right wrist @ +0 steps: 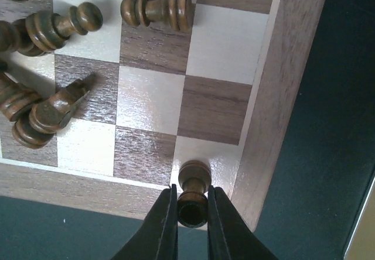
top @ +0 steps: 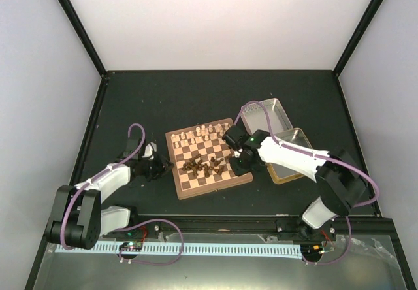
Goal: Set up the chess pieces on the board
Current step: Pick up the chess piece from the chessboard, then place the chess piece on the chessboard.
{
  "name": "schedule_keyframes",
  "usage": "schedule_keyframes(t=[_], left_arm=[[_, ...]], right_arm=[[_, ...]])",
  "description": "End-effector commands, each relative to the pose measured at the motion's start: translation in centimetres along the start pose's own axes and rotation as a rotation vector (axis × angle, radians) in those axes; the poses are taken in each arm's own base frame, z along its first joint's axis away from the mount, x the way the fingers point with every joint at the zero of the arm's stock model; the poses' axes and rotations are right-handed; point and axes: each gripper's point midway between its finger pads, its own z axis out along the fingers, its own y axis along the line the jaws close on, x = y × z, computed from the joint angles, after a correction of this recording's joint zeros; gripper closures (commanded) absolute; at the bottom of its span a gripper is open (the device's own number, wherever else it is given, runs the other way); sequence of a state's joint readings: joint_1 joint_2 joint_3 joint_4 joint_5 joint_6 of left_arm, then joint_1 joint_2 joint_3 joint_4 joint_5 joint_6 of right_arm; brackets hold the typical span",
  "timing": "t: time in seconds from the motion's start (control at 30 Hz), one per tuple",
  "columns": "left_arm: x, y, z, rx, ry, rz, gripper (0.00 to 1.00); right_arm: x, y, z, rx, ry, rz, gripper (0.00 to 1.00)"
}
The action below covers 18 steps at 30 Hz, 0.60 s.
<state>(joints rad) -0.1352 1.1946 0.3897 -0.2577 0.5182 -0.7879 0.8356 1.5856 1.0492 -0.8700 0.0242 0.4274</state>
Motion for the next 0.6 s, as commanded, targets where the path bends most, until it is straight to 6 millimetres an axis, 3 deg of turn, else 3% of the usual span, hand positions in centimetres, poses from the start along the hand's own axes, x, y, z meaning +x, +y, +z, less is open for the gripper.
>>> schedule_keyframes(t=[0.0, 0.3, 0.43, 0.57], left_arm=[[-0.3, -0.2, -0.4, -0.016, -0.017, 0.018, 0.70], [-0.3, -0.2, -0.6, -0.019, -0.025, 0.020, 0.69], [-0.4, -0.3, -0.8, -0.023, -0.032, 0.027, 0.65], [-0.8, -0.7, -1.4, -0.029, -0.050, 0.045, 0.60]], right_arm=[[0.7, -0.6, -0.2, 0.017, 0.000, 0.023, 0.90], [0.4, -0.7, 0.6, 0.027, -0.005, 0.018, 0.85], [0.1, -0.7, 0.2, 0.027, -0.017, 0.018, 0.75], [-1.0, -0.6, -1.6, 0.017, -0.077, 0.028, 0.64]])
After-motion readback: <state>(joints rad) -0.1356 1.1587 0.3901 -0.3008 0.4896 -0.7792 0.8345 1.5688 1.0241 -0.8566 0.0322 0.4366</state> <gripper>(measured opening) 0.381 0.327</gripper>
